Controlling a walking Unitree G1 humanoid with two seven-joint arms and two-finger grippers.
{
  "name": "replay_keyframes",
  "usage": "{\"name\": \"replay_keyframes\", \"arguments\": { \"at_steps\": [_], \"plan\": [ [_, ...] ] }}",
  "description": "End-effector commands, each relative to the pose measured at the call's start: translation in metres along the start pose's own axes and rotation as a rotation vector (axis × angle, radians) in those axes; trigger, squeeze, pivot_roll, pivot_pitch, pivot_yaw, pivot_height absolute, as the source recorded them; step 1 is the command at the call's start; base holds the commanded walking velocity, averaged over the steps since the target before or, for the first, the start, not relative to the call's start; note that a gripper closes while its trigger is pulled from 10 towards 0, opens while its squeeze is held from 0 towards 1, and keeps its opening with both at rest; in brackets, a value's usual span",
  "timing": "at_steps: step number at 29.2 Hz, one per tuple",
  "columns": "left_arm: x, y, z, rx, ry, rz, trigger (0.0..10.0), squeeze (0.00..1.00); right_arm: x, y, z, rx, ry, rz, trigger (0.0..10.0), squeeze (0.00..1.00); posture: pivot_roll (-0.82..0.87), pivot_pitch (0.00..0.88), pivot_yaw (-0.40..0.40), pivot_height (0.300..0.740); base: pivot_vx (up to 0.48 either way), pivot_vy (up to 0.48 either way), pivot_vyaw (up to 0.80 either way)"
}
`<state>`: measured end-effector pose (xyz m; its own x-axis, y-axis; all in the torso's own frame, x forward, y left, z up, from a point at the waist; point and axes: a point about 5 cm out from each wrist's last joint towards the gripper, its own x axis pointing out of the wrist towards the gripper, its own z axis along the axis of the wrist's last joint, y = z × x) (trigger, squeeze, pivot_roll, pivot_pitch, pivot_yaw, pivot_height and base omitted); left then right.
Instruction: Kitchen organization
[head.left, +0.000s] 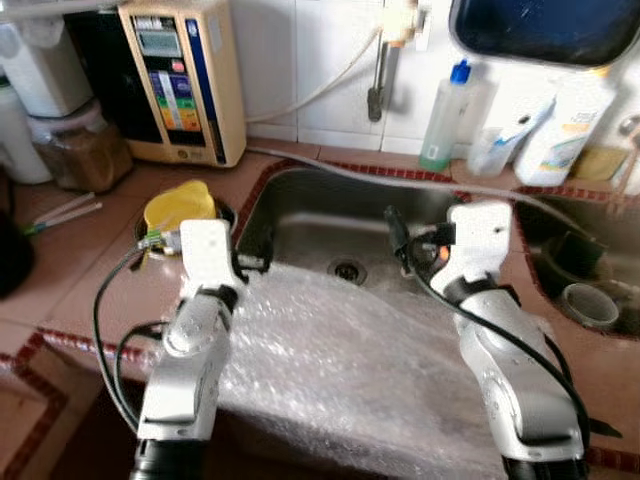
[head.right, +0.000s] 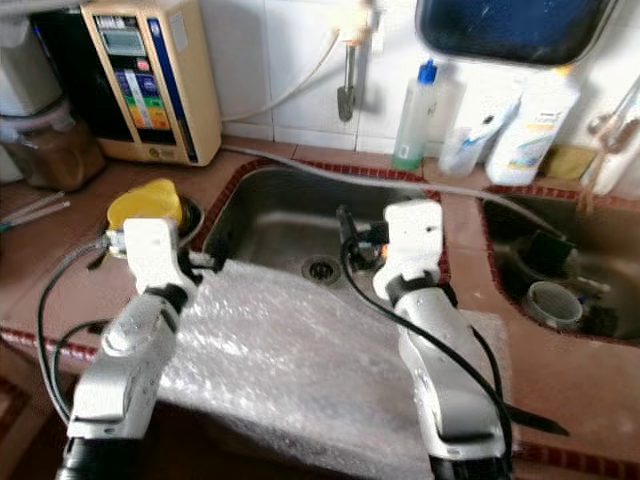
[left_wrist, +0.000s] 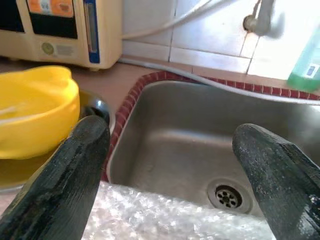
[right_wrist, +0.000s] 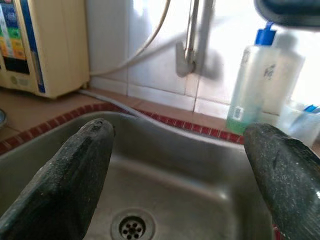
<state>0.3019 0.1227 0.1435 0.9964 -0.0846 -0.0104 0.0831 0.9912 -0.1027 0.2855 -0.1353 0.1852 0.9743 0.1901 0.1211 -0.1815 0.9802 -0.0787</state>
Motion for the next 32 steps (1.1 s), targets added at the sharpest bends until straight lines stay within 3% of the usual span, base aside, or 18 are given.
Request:
{"name": "replay_keyframes", "arguments": {
  "at_steps": [1, 6, 12, 17, 22, 26, 32],
  "plan": [
    [0.001, 0.01, 0.007, 0.04, -0.028, 0.065, 10.0, 0.0, 0.0, 0.006, 0.006, 0.018, -0.022, 0.029, 10.0, 0.0, -0.04, 0.0, 0.012, 0.74, 0.0, 0.0, 0.0],
    [0.001, 0.012, 0.009, 0.054, -0.04, 0.08, 10.0, 0.0, -0.001, 0.008, 0.006, 0.022, -0.023, 0.038, 10.0, 0.0, -0.04, 0.0, 0.013, 0.74, 0.0, 0.0, 0.0],
    [-0.001, 0.012, 0.018, 0.132, -0.095, 0.095, 10.0, 0.0, -0.001, 0.009, 0.007, 0.018, -0.031, 0.05, 10.0, 0.0, -0.02, 0.0, 0.014, 0.74, 0.0, 0.0, 0.0],
    [-0.002, 0.018, 0.026, 0.194, -0.122, 0.13, 10.0, 0.0, 0.0, 0.014, 0.007, 0.021, -0.037, 0.057, 10.0, 0.0, -0.01, 0.0, 0.014, 0.74, 0.0, 0.0, 0.8],
    [-0.001, 0.015, 0.033, 0.295, -0.129, -0.033, 10.0, 0.0, 0.003, 0.016, 0.006, 0.032, -0.035, 0.077, 10.0, 0.0, 0.03, 0.0, -0.001, 0.74, 0.0, 0.0, 0.17],
    [0.0, 0.016, 0.032, 0.294, -0.111, -0.063, 10.0, 0.0, 0.003, 0.017, 0.006, 0.033, -0.036, 0.082, 10.0, 0.0, 0.03, 0.0, 0.001, 0.74, 0.0, 0.0, 0.0],
    [-0.004, 0.014, 0.027, 0.268, -0.122, -0.004, 10.0, 0.0, 0.003, 0.022, 0.008, 0.061, -0.042, 0.099, 10.0, 0.0, 0.02, 0.0, 0.007, 0.74, 0.0, 0.0, 0.0]
  ]
}}
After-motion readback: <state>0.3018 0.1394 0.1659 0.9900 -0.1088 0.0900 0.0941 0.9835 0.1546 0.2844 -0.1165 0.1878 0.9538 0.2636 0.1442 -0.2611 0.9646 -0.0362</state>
